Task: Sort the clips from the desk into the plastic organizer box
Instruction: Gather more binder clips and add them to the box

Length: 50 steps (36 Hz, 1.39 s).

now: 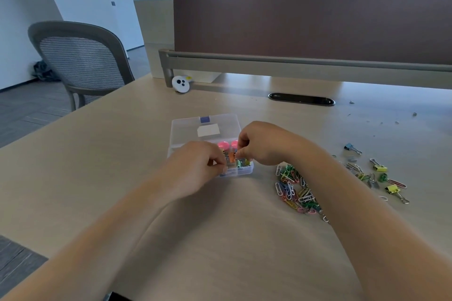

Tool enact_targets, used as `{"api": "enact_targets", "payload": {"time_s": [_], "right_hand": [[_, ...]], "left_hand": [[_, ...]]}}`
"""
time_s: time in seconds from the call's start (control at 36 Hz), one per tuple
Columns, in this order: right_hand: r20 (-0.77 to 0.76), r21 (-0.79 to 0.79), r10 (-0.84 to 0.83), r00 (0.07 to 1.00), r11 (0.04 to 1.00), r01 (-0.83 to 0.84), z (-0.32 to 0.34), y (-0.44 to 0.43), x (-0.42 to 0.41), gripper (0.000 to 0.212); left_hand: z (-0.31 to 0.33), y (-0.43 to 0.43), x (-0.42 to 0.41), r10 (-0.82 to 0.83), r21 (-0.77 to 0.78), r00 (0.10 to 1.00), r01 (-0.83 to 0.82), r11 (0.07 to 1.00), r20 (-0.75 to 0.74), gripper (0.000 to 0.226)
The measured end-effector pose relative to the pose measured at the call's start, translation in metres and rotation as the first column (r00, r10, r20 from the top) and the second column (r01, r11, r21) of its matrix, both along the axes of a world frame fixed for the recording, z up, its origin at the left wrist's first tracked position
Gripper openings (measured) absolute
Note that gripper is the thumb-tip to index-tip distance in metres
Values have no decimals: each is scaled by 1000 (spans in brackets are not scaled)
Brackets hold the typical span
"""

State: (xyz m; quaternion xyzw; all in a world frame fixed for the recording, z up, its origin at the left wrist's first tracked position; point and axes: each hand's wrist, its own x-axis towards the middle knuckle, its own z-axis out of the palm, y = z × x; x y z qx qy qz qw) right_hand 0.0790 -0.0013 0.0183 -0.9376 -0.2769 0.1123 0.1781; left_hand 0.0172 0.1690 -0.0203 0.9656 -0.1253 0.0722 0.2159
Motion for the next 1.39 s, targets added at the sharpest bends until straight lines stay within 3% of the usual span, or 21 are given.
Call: {"api": "enact_targets", "payload": {"time_s": [0.19,0.58,0.67,0.92,1.14,1.39], "right_hand": [[-4,15,34,999,999,-34,-1,3,-3,18],[-28,115,28,999,993,-25,-1,4,-4,20],[-13,131,-11,1000,991,13,0,5,-2,18],[-17,218,-61,998,974,63,0,-2,4,40],[46,218,-56,997,975,45,0,-1,5,7],[100,185,-50,994,982,31,-3,2,7,8]], "left_hand": [[6,-3,-4,159,-178,987,-150,973,36,4],[6,-6,-7,126,-189,991,-118,975,32,5],[5,-4,-4,149,-135,988,-143,980,34,4],[11,-6,-2,96,-45,995,-95,994,19,6],[6,-9,1,72,-18,997,-72,997,13,8],[2,-6,4,24,10,1000,-24,1000,5,12]]}}
